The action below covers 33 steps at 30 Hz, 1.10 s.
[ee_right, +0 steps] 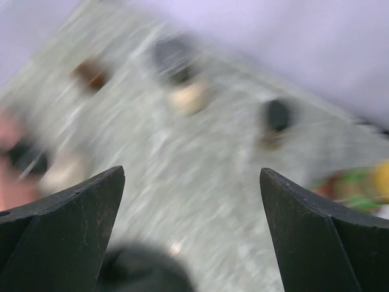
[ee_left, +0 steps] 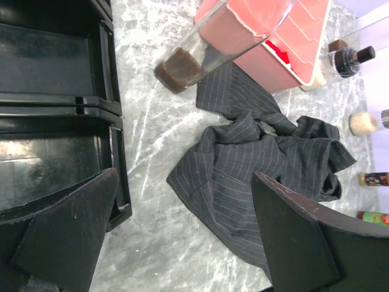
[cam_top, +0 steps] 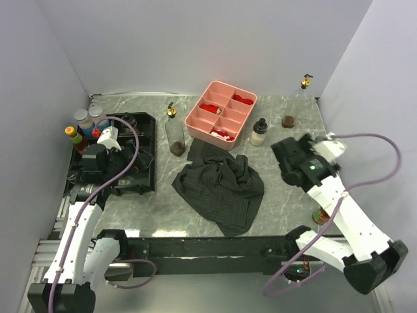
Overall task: Organize the condiment bottles
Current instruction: Pick up the bottle from the corner of the board.
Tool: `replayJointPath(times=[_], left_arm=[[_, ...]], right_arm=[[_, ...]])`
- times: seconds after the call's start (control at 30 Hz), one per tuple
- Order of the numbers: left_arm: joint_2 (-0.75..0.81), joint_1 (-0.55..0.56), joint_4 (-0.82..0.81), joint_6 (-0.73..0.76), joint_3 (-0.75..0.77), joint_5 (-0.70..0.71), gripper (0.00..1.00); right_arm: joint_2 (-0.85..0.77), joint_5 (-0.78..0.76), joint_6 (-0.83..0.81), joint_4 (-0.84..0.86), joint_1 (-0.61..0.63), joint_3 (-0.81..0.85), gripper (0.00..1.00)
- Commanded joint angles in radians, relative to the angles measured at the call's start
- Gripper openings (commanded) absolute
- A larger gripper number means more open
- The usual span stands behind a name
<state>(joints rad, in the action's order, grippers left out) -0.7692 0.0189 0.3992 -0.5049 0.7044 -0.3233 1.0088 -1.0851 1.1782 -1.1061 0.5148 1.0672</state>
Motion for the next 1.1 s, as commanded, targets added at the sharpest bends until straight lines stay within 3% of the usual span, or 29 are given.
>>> replayJointPath(times=[0.0, 0.13, 0.33, 0.7, 1.07], left_arm=[[0.016, 0.007, -0.031, 0.035, 0.001, 0.039, 0.96], [0.019, 0.016, -0.042, 0.032, -0.008, 0.014, 0.96], [0.007, 0.042, -0.042, 0.031, -0.013, 0.003, 0.97], [0.015, 0.090, -0.033, 0.023, -0.011, 0.067, 0.96], [-0.008, 0.095, -0.028, 0.023, -0.008, 0.082, 0.96]], right_arm=[[-0.090, -0.159, 0.144, -0.180, -0.184, 0.001, 1.00], [-0.180, -0.153, 0.127, -0.181, -0.392, -0.065, 1.00], [-0.283, -0.104, -0.049, -0.032, -0.573, -0.170, 1.00], [-0.303, -0.036, -0.074, 0.078, -0.611, -0.266, 1.00], [-0.208, -0.022, 0.053, 0.092, -0.611, -0.317, 0.99]])
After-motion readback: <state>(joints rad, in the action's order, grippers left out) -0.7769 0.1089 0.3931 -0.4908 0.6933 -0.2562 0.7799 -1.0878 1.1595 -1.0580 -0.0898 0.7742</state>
